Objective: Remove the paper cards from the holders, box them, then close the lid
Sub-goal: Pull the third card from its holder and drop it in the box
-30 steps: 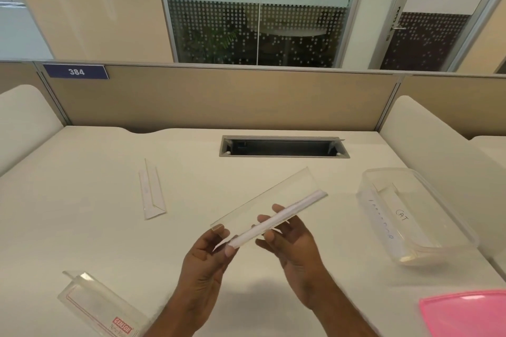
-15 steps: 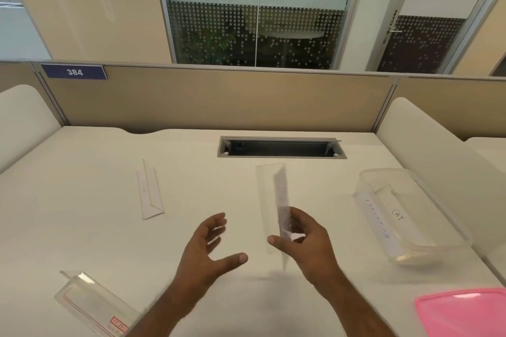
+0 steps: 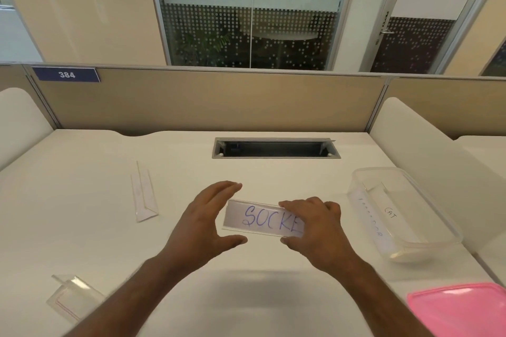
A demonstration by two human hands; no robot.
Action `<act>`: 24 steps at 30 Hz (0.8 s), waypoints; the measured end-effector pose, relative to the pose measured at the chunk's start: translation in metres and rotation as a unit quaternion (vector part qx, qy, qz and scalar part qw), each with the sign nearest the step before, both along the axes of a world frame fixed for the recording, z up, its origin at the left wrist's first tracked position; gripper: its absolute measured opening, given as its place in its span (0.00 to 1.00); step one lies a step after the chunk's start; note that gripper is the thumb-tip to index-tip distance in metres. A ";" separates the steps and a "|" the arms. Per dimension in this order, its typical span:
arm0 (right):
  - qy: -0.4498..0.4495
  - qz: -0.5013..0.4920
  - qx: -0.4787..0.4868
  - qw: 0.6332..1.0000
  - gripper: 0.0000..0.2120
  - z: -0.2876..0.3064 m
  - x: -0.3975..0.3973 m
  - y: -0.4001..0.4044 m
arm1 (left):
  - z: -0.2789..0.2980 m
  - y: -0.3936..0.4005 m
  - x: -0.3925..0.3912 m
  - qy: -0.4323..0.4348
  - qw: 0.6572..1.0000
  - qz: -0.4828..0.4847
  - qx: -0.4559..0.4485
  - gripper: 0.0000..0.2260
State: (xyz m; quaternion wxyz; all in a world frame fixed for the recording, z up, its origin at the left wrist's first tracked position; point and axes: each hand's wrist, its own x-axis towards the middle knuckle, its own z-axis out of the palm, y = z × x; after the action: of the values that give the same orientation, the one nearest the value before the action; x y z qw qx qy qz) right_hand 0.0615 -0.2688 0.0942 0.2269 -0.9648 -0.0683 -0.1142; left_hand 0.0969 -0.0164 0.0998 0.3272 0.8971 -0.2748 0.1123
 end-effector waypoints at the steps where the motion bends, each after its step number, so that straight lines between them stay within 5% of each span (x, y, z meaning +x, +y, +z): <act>1: -0.002 0.005 -0.019 1.000 0.31 0.002 0.000 0.000 | -0.001 -0.001 0.000 -0.002 1.000 0.003 0.014 0.42; 11: -0.002 0.033 -0.099 0.995 0.31 0.013 0.002 0.003 | -0.006 0.005 0.004 0.016 0.999 0.017 0.050 0.30; 24: 0.113 0.035 -0.026 0.993 0.45 0.005 0.001 -0.034 | -0.014 0.036 0.006 0.061 0.996 0.059 0.034 0.29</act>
State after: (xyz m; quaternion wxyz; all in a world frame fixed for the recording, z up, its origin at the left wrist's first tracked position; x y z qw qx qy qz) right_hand 0.0626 -0.3032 0.0991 0.2115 -0.9742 -0.0792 0.0059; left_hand 0.1027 0.0200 0.0856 0.3060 0.9274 -0.2046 0.0669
